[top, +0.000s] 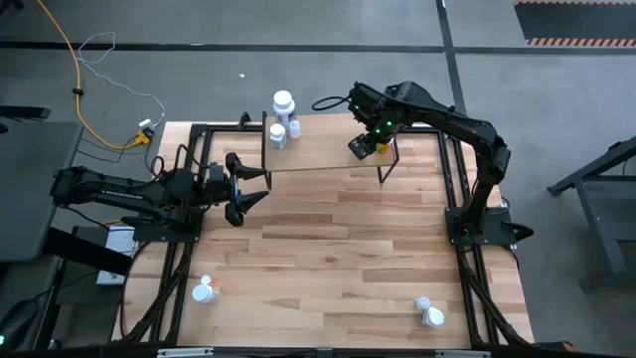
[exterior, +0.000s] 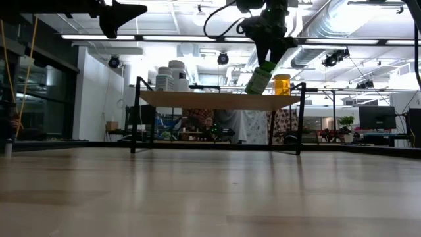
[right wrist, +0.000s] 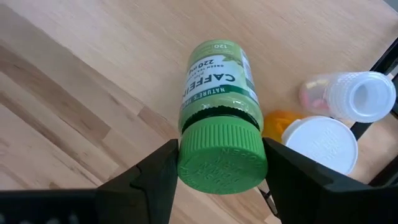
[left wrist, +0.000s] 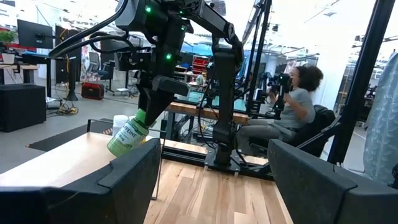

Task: Pick and place medicine bottles onto shelf by color
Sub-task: Put the green pill bottle on the shelf

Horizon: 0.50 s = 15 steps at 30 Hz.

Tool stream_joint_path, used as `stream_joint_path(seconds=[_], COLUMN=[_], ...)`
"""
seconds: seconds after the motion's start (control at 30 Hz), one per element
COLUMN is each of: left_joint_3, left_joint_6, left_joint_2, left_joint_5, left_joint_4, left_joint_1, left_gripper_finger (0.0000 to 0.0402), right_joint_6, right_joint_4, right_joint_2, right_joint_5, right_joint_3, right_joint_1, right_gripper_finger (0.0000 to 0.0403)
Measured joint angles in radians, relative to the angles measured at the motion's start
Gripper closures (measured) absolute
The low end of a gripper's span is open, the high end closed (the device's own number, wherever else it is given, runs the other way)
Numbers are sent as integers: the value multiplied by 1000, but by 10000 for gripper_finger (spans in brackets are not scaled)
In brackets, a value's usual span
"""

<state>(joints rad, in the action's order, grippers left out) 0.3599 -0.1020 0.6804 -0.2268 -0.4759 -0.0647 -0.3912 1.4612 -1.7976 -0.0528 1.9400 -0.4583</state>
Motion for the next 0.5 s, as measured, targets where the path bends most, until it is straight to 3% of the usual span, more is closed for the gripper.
stream_joint_path(seconds=[0.5], left_joint_3=[0], left_joint_6=[0], left_joint_2=[0], left_joint_5=[0], left_joint_4=[0], left_joint_1=[0], left_gripper_finger=[115], right_joint_6=[34], right_joint_4=[-17], right_joint_2=[2], right_joint_5=[0], right_joint_3=[0], right_joint_1=[0], right_gripper_finger=[163])
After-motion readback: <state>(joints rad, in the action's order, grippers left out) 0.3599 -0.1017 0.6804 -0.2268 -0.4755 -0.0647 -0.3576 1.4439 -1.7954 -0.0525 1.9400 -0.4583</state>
